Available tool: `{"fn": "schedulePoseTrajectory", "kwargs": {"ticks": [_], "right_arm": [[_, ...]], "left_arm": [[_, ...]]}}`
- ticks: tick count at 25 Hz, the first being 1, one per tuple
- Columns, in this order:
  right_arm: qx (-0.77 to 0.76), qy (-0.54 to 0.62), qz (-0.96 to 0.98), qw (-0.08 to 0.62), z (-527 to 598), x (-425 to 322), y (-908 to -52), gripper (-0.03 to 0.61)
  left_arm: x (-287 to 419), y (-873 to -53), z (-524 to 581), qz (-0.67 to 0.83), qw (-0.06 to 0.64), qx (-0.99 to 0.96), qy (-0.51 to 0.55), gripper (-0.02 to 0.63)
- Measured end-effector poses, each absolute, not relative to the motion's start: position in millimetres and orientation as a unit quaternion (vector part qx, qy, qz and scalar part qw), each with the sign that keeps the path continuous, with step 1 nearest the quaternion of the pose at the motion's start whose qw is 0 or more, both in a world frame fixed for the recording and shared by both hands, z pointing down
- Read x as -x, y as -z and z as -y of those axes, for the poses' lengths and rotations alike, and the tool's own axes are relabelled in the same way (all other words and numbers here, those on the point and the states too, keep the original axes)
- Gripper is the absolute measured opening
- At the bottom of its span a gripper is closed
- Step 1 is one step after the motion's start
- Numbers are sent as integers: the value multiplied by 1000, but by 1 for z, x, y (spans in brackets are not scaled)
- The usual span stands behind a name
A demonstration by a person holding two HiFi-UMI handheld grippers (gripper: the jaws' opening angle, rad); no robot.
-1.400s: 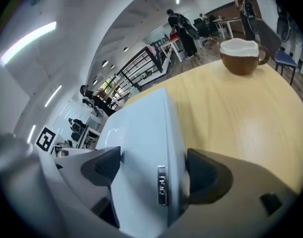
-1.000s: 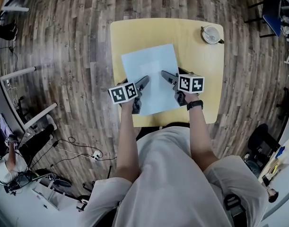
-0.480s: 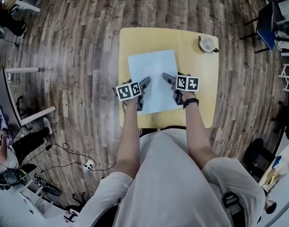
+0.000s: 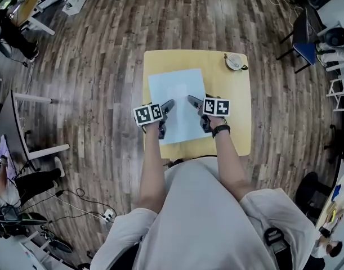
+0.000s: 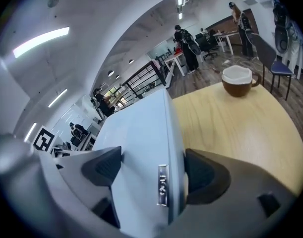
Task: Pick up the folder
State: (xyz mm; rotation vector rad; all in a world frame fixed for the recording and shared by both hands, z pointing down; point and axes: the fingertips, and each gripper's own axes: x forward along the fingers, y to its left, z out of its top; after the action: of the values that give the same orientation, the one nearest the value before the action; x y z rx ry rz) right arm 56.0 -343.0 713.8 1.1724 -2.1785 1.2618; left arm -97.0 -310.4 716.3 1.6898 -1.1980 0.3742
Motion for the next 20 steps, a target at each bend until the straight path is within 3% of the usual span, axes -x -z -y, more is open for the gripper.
{"fn": "schedulePoseTrajectory", "kwargs": {"ticks": [20], "right_arm": [[-442,-237,865,27,385,-49,-473,376]], "left_arm": [[97,-484,362,541,270,-793,-73,466]]}}
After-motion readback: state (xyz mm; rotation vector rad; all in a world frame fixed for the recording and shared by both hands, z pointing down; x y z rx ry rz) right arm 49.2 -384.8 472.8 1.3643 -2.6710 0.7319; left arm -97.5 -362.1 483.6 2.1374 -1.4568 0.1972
